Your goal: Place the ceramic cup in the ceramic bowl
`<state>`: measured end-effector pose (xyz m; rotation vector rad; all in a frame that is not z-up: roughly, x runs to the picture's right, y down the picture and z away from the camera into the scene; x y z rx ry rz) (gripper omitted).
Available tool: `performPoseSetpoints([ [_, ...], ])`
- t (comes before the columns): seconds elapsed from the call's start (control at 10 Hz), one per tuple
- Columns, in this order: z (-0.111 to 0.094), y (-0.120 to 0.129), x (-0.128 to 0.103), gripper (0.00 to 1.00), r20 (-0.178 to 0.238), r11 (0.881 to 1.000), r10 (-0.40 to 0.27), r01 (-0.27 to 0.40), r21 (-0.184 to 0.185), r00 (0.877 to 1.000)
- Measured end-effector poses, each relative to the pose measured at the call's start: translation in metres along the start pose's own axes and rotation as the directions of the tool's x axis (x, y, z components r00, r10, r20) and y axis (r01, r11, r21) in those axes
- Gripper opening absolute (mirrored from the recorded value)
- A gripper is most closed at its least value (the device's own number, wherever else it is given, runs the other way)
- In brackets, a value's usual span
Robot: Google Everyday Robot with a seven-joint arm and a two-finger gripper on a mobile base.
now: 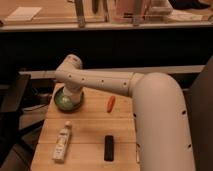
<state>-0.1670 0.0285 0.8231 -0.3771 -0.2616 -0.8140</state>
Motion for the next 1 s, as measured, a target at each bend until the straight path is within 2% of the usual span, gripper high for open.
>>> performPoseSetpoints([
  [0.1, 0.0001, 0.0001, 0.0000, 0.36, 0.000, 1.000, -0.001, 0.001, 0.000, 1.000],
  [0.4, 0.0004, 0.0000, 0.0001, 0.51, 0.001, 1.000, -0.004, 0.004, 0.001, 1.000],
  [0.6, 0.0008, 0.0001, 0.0002, 0.53, 0.001, 1.000, -0.005, 0.005, 0.002, 1.000],
  [0.9, 0.0011, 0.0000, 0.0002, 0.68, 0.002, 1.000, -0.008, 0.008, 0.002, 1.000],
  [1.0, 0.0015, 0.0002, 0.0001, 0.68, 0.002, 1.000, -0.009, 0.009, 0.002, 1.000],
])
